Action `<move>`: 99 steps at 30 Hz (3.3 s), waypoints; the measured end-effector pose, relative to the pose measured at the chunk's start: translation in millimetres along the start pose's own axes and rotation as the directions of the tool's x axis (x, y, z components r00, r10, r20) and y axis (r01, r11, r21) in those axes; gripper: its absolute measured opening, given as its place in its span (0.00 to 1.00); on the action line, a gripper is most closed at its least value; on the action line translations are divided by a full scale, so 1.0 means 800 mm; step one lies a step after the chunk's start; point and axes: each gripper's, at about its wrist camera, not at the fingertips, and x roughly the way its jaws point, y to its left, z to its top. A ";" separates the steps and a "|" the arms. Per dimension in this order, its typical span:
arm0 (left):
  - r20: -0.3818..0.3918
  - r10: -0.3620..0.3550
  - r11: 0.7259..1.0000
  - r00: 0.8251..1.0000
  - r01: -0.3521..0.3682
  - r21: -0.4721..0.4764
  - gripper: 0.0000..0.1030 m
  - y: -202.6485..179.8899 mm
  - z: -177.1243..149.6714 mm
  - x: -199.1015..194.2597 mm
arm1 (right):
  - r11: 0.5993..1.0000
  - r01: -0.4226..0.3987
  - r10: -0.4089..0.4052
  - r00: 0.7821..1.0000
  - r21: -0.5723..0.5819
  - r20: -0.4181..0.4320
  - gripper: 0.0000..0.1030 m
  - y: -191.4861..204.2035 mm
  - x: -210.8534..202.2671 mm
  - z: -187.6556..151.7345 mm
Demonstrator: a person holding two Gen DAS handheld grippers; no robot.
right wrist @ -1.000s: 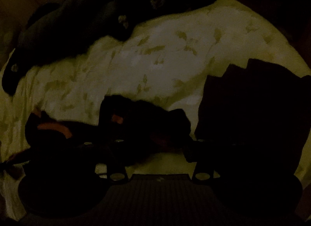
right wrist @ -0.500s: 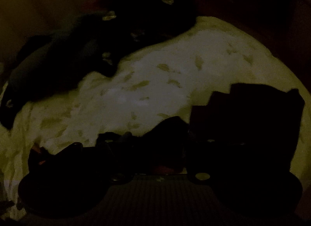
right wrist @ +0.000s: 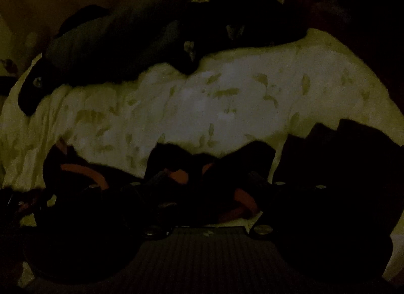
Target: Fold large clothes
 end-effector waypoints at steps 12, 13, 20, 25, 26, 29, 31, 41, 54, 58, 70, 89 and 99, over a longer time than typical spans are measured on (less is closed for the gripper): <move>-0.168 -0.042 0.993 0.985 0.022 -0.116 0.43 0.036 0.063 0.094 | 1.000 0.010 -0.007 0.997 0.028 -0.080 0.76 -0.030 0.003 -0.030; -0.159 -0.030 0.982 0.987 0.000 -0.188 0.43 0.063 0.076 0.097 | 0.999 0.015 -0.012 0.997 0.036 -0.080 0.76 -0.036 0.002 -0.031; -0.078 0.073 0.784 0.994 -0.106 -0.612 1.00 0.220 0.144 0.099 | 0.994 0.041 -0.034 0.997 0.097 -0.070 0.76 -0.066 -0.002 -0.028; -0.138 0.090 0.820 0.986 -0.152 -0.551 1.00 0.218 0.117 0.106 | 0.996 0.001 0.006 0.996 0.086 -0.089 0.76 -0.062 0.007 -0.027; -0.164 0.087 0.837 0.983 -0.161 -0.523 1.00 0.212 0.104 0.109 | 0.997 -0.011 0.019 0.995 0.082 -0.097 0.76 -0.060 0.010 -0.027; -0.223 0.117 0.859 0.968 -0.211 -0.466 1.00 0.196 0.047 0.103 | 0.994 -0.062 0.074 0.990 0.094 -0.121 0.77 -0.051 0.021 -0.031; -0.251 0.143 0.851 0.957 -0.248 -0.463 1.00 0.193 0.006 0.092 | 0.990 -0.097 0.110 0.985 0.104 -0.130 0.77 -0.044 0.027 -0.033; -0.155 0.016 0.816 0.988 -0.102 -0.569 1.00 0.210 -0.111 0.018 | 0.974 -0.197 0.185 0.976 -0.111 -0.114 0.84 0.008 0.021 -0.016; -0.137 -0.036 0.810 0.990 -0.052 -0.584 0.62 0.193 -0.058 0.034 | 0.892 -0.202 0.119 0.968 -0.405 -0.221 0.82 0.121 0.163 0.027; -0.128 -0.030 0.824 0.991 -0.048 -0.564 0.61 0.195 -0.050 0.035 | 0.864 -0.163 0.001 0.947 -0.477 -0.322 0.04 0.125 0.232 0.017; -0.026 0.063 0.724 0.998 -0.063 -0.687 1.00 0.248 0.106 0.060 | 0.965 -0.015 0.039 0.995 -0.261 0.087 0.10 0.028 0.102 0.165; -0.328 0.195 0.730 0.925 -0.359 -0.581 1.00 0.262 -0.095 0.007 | 0.929 -0.207 0.201 0.978 -0.307 -0.052 0.75 0.067 0.030 0.027; -0.294 0.138 0.846 0.946 -0.267 -0.461 1.00 0.198 -0.206 -0.071 | 0.764 -0.403 0.309 0.914 -0.503 -0.263 0.77 0.127 -0.018 -0.066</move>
